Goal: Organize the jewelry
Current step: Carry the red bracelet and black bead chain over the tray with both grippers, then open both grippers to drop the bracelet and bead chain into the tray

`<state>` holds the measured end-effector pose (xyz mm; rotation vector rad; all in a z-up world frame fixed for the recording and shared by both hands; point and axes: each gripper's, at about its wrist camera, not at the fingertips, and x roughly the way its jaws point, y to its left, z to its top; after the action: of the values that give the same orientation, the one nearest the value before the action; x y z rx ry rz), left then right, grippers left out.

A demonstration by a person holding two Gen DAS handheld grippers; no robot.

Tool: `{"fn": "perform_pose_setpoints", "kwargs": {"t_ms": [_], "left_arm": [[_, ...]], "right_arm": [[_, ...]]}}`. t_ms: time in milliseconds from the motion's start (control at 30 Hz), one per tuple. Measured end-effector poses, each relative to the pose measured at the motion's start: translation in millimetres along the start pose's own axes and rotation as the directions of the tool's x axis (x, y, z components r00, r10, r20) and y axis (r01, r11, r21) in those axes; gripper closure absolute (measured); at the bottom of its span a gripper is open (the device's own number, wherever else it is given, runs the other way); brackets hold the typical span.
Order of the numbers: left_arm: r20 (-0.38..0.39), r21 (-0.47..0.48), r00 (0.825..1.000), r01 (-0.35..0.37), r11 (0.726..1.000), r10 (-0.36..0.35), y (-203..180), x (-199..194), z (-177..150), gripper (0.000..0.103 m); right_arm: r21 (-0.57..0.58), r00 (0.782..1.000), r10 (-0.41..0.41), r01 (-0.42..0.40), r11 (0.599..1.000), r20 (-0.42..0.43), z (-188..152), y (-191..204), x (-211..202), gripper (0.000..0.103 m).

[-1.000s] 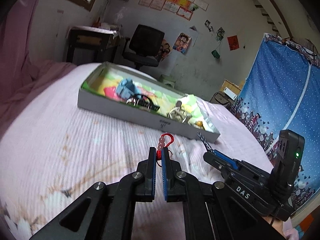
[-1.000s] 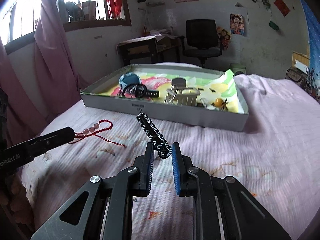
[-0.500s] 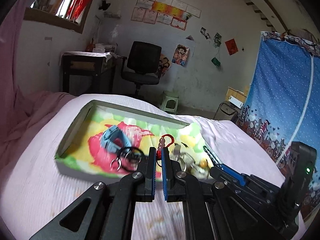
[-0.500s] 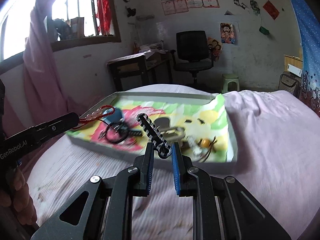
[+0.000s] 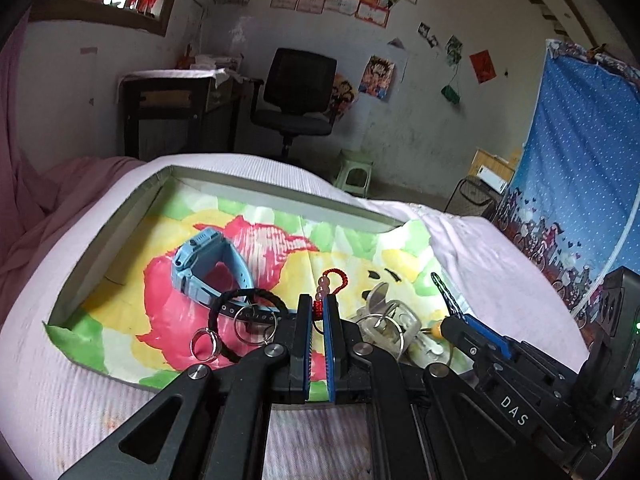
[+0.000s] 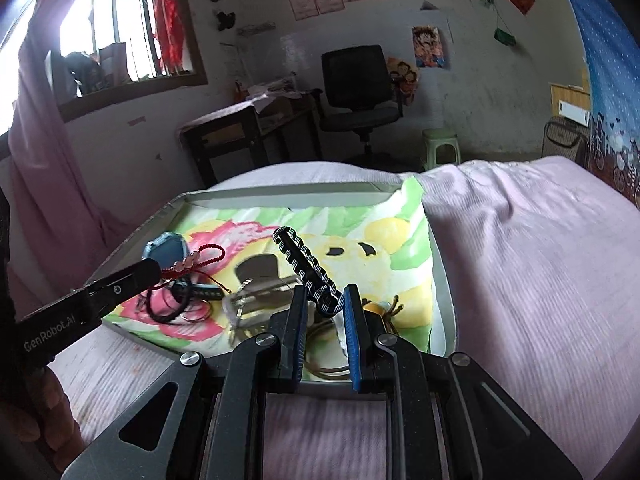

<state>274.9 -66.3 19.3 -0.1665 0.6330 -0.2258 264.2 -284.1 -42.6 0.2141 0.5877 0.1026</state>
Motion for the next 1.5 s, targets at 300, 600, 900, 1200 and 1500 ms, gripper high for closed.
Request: {"fn": "perform_pose_setpoints", "kwargs": {"t_ms": [300,600,900,1200,1500], "left_arm": [[-0.118,-0.031,0.993,-0.035,0.999,0.031,8.0,23.3,-5.4,0.097],[-0.134,-0.026,0.99,-0.039,0.999,0.035,7.8,24.4,-8.8,0.097],[-0.138,-0.029,0.99,-0.036,0.999,0.031,9.3,22.7,-8.5,0.096],[-0.099,-0.046,0.995,-0.037,0.998,0.033,14.4,5.2,-11.5,0.061],[-0.047,-0.025,0.997,-0.068,0.997,0.067,18.5,-20.6,-11.5,0.048]], "right_arm": [[-0.02,0.996,-0.037,0.035,0.999,-0.08,-8.2,1.6,18.9,0.087],[-0.027,0.995,-0.041,0.039,0.999,-0.087,-8.9,2.6,17.6,0.087],[-0.024,0.996,-0.031,0.029,0.999,-0.088,-8.6,1.2,16.8,0.085],[-0.024,0.998,-0.043,0.042,0.999,-0.04,-7.5,3.4,-0.6,0.07],[-0.036,0.998,-0.039,0.041,0.999,0.052,-4.2,8.3,-30.3,0.054]]}}
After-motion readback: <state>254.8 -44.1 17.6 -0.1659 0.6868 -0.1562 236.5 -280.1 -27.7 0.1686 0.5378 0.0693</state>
